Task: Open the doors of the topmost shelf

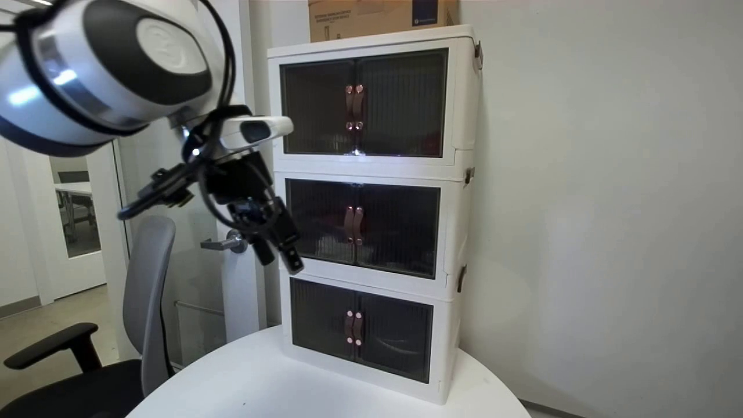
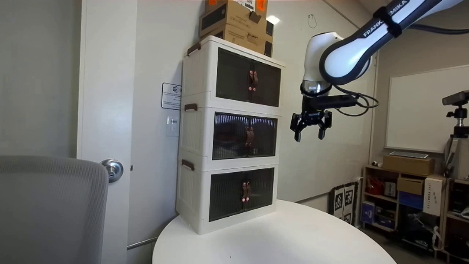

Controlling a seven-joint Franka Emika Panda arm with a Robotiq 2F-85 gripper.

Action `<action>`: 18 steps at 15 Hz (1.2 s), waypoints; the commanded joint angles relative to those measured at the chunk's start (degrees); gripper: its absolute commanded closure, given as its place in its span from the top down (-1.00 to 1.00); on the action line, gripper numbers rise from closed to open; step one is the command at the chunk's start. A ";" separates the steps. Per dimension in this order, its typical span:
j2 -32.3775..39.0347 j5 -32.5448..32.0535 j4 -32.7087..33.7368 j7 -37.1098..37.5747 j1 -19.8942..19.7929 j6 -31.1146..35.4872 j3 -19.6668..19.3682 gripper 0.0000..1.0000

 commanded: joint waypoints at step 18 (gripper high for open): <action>29.77 -54.56 47.77 68.74 20.07 -18.17 -6.87 1.00</action>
